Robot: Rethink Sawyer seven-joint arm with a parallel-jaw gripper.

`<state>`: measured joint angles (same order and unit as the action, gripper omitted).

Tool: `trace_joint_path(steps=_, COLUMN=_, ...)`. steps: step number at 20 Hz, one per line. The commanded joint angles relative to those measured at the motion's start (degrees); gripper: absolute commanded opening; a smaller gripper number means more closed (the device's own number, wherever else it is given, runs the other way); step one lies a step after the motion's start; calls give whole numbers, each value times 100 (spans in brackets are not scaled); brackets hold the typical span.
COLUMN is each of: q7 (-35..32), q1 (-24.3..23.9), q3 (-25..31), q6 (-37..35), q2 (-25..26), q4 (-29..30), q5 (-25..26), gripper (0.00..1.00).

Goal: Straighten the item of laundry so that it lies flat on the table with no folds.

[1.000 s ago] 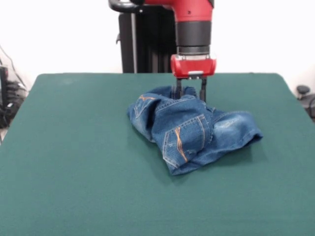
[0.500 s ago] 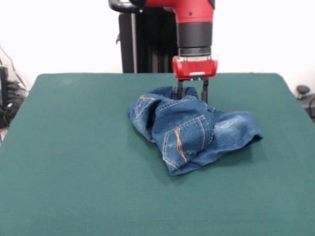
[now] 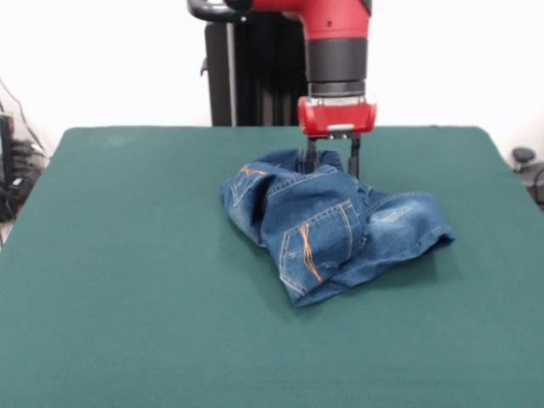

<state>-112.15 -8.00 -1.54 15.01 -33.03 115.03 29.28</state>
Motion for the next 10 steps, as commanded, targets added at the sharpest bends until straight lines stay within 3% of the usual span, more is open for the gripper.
trace_joint_path(steps=1, q7=-434, q1=-128, q3=1194, q6=-1598, q2=-1080, q4=151, q5=-389, gripper=100)
trace_joint_path(steps=6, q7=-377, q1=-193, q3=1486, q6=-2434, q2=-1706, q4=354, q5=-767, gripper=100)
trace_joint_path(steps=10, q7=-539, q1=-22, q3=1332, q6=-2241, q2=-1645, q4=259, q5=-713, gripper=100)
